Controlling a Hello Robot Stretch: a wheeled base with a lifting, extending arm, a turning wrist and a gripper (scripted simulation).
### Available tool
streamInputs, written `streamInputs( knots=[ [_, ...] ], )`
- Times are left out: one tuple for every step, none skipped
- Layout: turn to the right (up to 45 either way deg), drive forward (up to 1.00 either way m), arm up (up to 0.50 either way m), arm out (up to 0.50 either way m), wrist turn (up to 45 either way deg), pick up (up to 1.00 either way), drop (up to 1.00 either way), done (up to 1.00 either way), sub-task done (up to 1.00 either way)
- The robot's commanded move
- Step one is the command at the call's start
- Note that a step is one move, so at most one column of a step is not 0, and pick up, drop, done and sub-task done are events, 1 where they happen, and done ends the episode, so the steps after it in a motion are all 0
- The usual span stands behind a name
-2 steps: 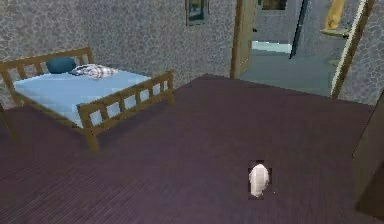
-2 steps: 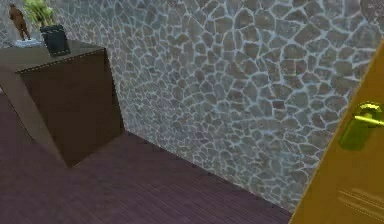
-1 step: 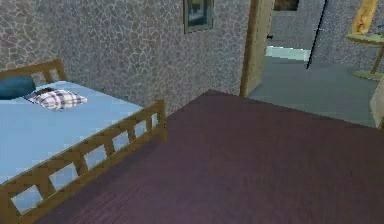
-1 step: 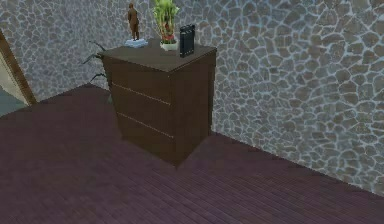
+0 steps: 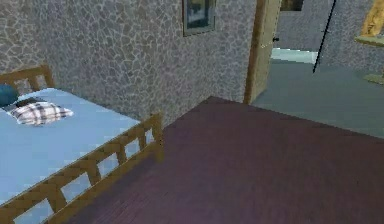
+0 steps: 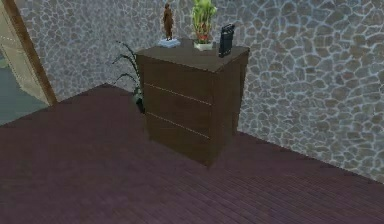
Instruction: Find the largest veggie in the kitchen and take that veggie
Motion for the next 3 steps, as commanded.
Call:
streamInputs(
  knots=[
    [30.0,0.00,0.00,0.00,0.0,0.00,0.00,0.00,0.00],
    [0.0,1.00,0.00,0.00,0.0,0.00,0.00,0.00,0.00],
    [0.0,1.00,0.00,0.00,0.0,0.00,0.00,0.00,0.00]
  ],
)
